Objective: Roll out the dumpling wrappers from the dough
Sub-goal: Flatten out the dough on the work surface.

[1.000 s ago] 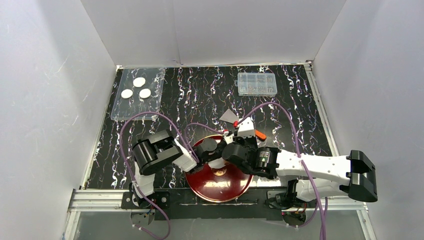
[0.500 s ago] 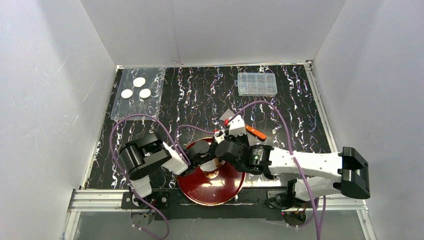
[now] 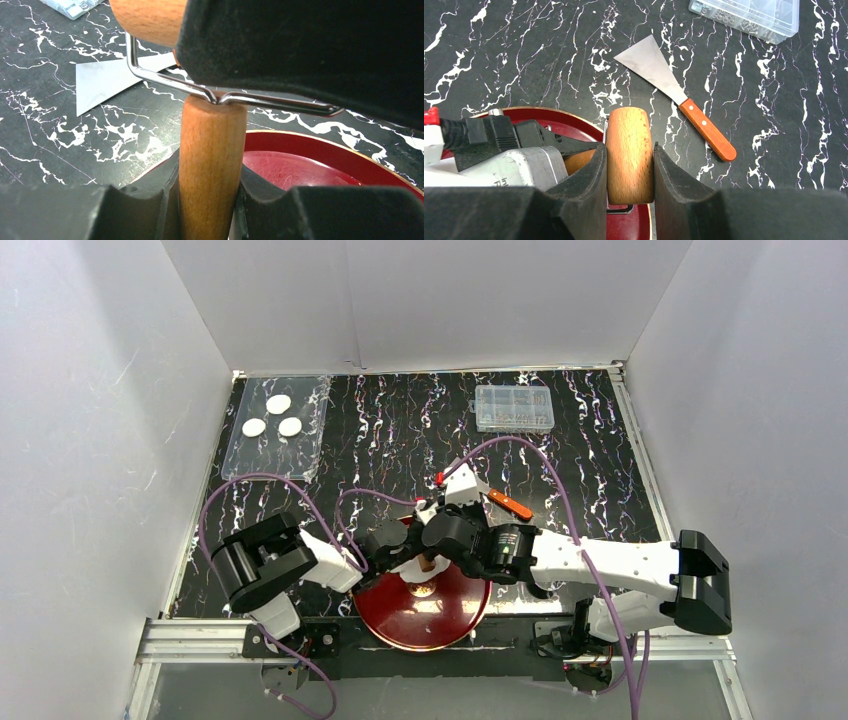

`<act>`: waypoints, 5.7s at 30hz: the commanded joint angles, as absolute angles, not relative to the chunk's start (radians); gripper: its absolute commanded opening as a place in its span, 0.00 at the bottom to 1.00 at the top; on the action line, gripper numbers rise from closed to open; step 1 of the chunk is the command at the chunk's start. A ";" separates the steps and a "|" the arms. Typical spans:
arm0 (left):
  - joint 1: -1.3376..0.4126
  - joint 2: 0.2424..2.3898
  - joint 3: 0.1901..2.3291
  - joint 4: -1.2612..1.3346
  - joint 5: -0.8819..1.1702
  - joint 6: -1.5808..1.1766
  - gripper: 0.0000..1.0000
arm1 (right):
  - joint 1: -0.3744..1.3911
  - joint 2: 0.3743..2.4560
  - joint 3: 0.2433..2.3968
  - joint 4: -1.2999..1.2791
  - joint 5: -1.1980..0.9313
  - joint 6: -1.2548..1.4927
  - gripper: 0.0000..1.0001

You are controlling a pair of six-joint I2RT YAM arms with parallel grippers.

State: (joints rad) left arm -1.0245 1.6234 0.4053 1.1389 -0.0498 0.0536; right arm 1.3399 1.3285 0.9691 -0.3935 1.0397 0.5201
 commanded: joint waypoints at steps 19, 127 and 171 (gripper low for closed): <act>-1.043 1.520 0.447 0.908 0.154 0.244 0.00 | 1.322 1.161 0.885 -0.222 0.417 0.494 0.01; -0.943 1.455 0.689 0.596 0.465 0.145 0.00 | 0.893 1.044 0.908 -0.388 -0.097 0.829 0.01; -0.824 1.335 0.470 0.789 0.350 0.102 0.00 | 1.134 1.321 1.032 -0.280 0.069 0.587 0.01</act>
State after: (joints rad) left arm -0.8242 1.3594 0.3969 0.8368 0.3782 0.1081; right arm 1.0668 1.3010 0.9962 -0.3157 0.2279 0.6254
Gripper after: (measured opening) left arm 0.268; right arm 0.418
